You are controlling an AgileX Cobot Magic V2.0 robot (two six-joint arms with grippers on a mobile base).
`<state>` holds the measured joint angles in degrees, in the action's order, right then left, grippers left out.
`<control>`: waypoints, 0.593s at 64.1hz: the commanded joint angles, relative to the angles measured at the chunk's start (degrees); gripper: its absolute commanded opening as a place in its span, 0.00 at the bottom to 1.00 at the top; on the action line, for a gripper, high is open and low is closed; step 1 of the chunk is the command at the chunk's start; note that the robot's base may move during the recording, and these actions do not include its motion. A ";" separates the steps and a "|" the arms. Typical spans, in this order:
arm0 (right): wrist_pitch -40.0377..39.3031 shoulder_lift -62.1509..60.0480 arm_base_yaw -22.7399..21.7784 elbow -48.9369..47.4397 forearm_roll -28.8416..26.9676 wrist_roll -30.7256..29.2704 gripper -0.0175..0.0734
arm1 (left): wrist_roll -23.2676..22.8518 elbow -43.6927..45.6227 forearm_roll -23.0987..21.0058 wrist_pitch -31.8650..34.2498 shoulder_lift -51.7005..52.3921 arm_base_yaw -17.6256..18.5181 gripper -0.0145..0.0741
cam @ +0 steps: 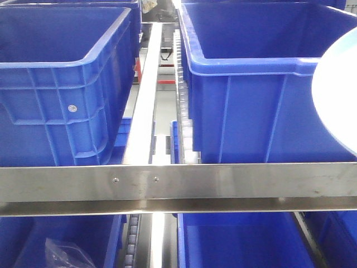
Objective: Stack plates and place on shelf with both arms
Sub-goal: 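Lower the plate stack into the blue bin with the right gripper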
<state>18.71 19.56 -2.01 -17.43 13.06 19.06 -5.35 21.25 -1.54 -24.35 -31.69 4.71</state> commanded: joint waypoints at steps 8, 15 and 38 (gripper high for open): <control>-5.45 0.42 -0.41 -1.96 0.36 0.14 0.22 | -0.42 1.73 -0.18 4.50 -0.28 0.23 0.26; -5.45 0.42 -0.41 -1.96 0.36 0.14 0.22 | -0.42 1.73 -0.18 4.50 -0.28 0.23 0.26; -6.16 0.42 -0.41 -1.96 0.36 0.14 0.22 | -0.42 1.73 -0.18 4.50 -0.28 0.23 0.26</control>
<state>18.71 19.56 -2.01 -17.43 13.06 19.06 -5.35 21.25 -1.54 -24.35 -31.69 4.71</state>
